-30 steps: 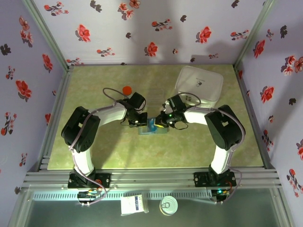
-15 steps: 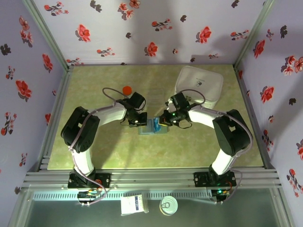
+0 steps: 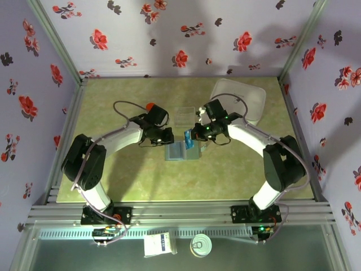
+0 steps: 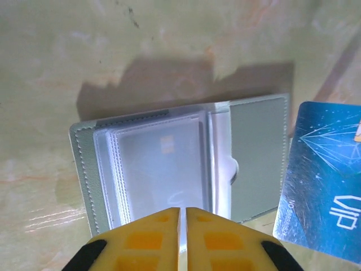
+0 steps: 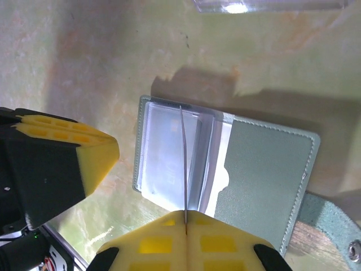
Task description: Take the credit cards out of the card holder
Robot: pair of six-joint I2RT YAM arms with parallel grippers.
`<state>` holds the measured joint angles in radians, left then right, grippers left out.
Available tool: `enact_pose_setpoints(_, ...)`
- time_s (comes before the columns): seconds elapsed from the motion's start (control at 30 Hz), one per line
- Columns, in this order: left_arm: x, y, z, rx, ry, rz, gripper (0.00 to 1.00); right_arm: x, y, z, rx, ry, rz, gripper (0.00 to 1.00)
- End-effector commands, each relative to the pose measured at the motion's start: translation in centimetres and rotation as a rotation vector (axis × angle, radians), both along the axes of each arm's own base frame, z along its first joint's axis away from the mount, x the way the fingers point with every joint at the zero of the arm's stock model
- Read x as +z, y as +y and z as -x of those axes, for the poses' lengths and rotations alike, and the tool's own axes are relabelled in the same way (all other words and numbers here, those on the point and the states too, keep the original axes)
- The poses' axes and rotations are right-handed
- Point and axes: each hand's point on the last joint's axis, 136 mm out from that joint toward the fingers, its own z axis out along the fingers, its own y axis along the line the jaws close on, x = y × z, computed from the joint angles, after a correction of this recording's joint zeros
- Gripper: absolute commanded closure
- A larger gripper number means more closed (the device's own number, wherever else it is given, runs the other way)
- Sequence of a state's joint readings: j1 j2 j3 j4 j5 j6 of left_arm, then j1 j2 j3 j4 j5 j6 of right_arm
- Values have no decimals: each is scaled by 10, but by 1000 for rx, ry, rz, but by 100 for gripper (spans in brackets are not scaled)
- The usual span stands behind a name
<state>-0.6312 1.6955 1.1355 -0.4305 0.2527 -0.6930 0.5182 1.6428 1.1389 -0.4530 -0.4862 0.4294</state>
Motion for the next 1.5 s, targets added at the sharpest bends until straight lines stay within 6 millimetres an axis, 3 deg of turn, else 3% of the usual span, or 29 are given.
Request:
enact_pose_setpoints(0.0, 11, 8, -2, 15, -26, 20, 88, 17, -7, -7, 47, -82, 51, 99)
enact_pose_setpoints(0.3, 14, 17, 2, 25, -18, 35, 87, 30, -6, -24, 174, -206, 123, 100)
enact_pose_setpoints(0.57, 8, 23, 7, 27, -7, 29, 86, 22, -6, -39, 360, -306, 231, 100)
enact_pose_setpoints(0.73, 11, 22, 4, 27, -4, 29, 86, 19, -6, -43, 467, -346, 271, 100)
enact_pose_setpoints(1.47, 28, 15, -10, 52, -48, 74, 85, 42, 4, -66, 697, -511, 330, 100)
